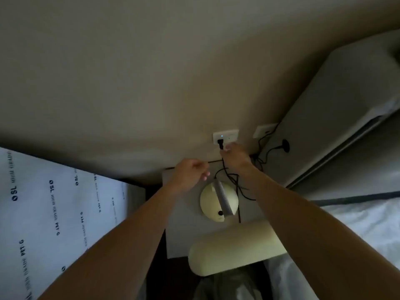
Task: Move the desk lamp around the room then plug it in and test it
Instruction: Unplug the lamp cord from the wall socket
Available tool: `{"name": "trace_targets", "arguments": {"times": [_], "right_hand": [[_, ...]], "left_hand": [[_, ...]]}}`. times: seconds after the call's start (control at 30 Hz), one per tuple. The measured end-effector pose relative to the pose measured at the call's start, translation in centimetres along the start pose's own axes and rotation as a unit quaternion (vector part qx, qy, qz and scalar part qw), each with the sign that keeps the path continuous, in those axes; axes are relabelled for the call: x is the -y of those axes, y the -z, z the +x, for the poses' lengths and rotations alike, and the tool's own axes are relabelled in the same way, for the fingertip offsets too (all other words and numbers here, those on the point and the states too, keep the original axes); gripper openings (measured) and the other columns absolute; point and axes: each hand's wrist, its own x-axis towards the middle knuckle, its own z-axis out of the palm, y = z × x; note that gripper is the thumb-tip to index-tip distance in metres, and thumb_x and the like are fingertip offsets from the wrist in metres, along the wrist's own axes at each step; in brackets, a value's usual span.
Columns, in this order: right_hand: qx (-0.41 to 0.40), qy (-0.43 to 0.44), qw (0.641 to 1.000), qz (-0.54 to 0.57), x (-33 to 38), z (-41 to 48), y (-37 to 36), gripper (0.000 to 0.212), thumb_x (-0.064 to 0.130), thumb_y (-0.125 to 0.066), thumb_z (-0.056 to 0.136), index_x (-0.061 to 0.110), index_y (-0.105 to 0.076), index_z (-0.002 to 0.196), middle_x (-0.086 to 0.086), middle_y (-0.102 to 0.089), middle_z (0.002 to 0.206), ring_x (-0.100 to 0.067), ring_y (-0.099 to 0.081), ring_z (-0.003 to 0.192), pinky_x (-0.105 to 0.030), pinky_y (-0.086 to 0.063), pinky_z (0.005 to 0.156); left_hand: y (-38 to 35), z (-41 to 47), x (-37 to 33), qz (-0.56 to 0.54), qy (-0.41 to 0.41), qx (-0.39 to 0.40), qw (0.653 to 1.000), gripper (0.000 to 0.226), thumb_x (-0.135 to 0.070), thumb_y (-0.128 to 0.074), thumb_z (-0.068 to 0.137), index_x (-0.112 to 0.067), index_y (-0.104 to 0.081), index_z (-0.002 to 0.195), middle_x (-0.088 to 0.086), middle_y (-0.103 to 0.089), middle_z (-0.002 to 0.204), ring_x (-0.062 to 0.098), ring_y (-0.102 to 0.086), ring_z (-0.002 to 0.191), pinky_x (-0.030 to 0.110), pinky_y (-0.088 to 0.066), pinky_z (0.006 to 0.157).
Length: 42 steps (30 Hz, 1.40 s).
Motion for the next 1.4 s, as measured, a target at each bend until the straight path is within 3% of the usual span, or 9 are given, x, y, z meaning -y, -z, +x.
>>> {"name": "trace_targets", "arguments": {"times": [0.27, 0.43, 0.57, 0.77, 0.83, 1.03, 1.2, 1.3, 1.4], "right_hand": [[0.031, -0.050, 0.992, 0.114, -3.1, 2.5, -2.4, 0.035, 0.024, -0.054, 0.095, 0.014, -0.063, 0.063, -0.011, -0.070, 0.066, -0.031, -0.066, 0.064, -0.039, -0.056, 0.063], [0.077, -0.016, 0.982, 0.172, -4.0, 2.2, -1.9, 0.035, 0.013, -0.052, 0.093, 0.019, -0.058, 0.059, -0.005, -0.055, 0.048, -0.022, -0.050, 0.044, -0.029, -0.041, 0.045], [0.078, 0.013, 0.992, 0.099, -4.3, 2.8, -1.6, 0.020, 0.032, -0.057, 0.063, 0.016, -0.069, 0.066, -0.014, -0.072, 0.069, -0.034, -0.068, 0.068, -0.044, -0.058, 0.067], [0.063, 0.025, 0.997, 0.030, -4.7, 3.1, -1.7, 0.006, 0.022, -0.066, 0.071, 0.019, -0.062, 0.067, -0.010, -0.075, 0.082, -0.029, -0.071, 0.086, -0.040, -0.060, 0.078], [0.058, 0.043, 0.997, -0.017, -4.6, 3.2, -1.4, 0.020, 0.016, -0.069, 0.073, 0.023, -0.054, 0.062, -0.010, -0.074, 0.084, -0.028, -0.070, 0.088, -0.036, -0.058, 0.075], [0.080, 0.047, 0.995, -0.024, -4.6, 3.8, -1.2, 0.013, 0.012, -0.072, 0.069, 0.010, -0.072, 0.082, -0.011, -0.075, 0.080, -0.027, -0.073, 0.083, -0.039, -0.061, 0.076], [0.162, 0.016, 0.986, -0.028, -6.5, 3.1, -1.5, 0.020, 0.004, -0.056, 0.085, 0.013, -0.069, 0.072, -0.014, -0.073, 0.067, -0.027, -0.071, 0.062, -0.036, -0.059, 0.057], [0.209, -0.033, 0.971, 0.108, -8.1, 2.2, -1.5, 0.026, -0.002, -0.042, 0.093, 0.004, -0.066, 0.084, -0.017, -0.064, 0.059, -0.024, -0.058, 0.048, -0.033, -0.046, 0.049], [0.188, 0.003, 0.961, 0.202, -8.8, 2.3, 0.1, 0.025, 0.005, -0.049, 0.097, 0.006, -0.061, 0.076, -0.008, -0.059, 0.058, -0.018, -0.055, 0.050, -0.029, -0.044, 0.049]], "left_hand": [[-4.7, 4.9, -1.3, -0.028, 0.029, -0.045, 0.998, 0.030, -0.036, -0.051, 0.089, -0.021, -0.063, 0.066, 0.000, -0.064, 0.070, 0.020, -0.057, 0.069, 0.033, -0.045, 0.069], [-7.3, 9.5, -2.4, -0.054, 0.070, -0.046, 0.995, 0.038, -0.035, -0.045, 0.099, -0.008, -0.067, 0.083, 0.024, -0.072, 0.091, 0.034, -0.066, 0.079, 0.044, -0.054, 0.079], [-8.3, 11.5, -2.0, -0.115, 0.128, -0.068, 0.983, 0.023, -0.027, -0.057, 0.094, -0.008, -0.069, 0.092, 0.014, -0.071, 0.086, 0.029, -0.065, 0.068, 0.040, -0.055, 0.059], [-8.7, 11.9, -1.3, -0.094, 0.134, -0.089, 0.983, 0.027, -0.022, -0.056, 0.090, -0.015, -0.064, 0.065, 0.006, -0.062, 0.057, 0.023, -0.053, 0.047, 0.023, -0.039, 0.038], [-8.8, 11.8, -1.4, -0.090, 0.126, -0.096, 0.983, 0.030, -0.022, -0.056, 0.090, -0.013, -0.063, 0.063, 0.006, -0.059, 0.053, 0.024, -0.053, 0.047, 0.026, -0.042, 0.040], [-8.9, 11.9, -1.2, -0.077, 0.115, -0.110, 0.984, 0.029, -0.026, -0.057, 0.093, -0.009, -0.065, 0.071, 0.008, -0.060, 0.059, 0.028, -0.059, 0.057, 0.031, -0.048, 0.043], [-10.4, 10.2, 0.9, 0.005, 0.108, -0.076, 0.991, 0.028, -0.025, -0.057, 0.090, -0.006, -0.068, 0.073, 0.026, -0.069, 0.074, 0.040, -0.069, 0.068, 0.049, -0.058, 0.067], [-11.0, 8.9, 0.9, 0.019, 0.070, -0.033, 0.997, 0.033, -0.025, -0.053, 0.093, -0.010, -0.060, 0.065, 0.018, -0.063, 0.055, 0.029, -0.061, 0.046, 0.043, -0.055, 0.055], [-9.9, 9.9, -0.6, 0.036, 0.043, -0.040, 0.998, 0.031, -0.031, -0.061, 0.090, -0.013, -0.063, 0.065, 0.011, -0.068, 0.068, 0.027, -0.066, 0.064, 0.035, -0.053, 0.066]]}}
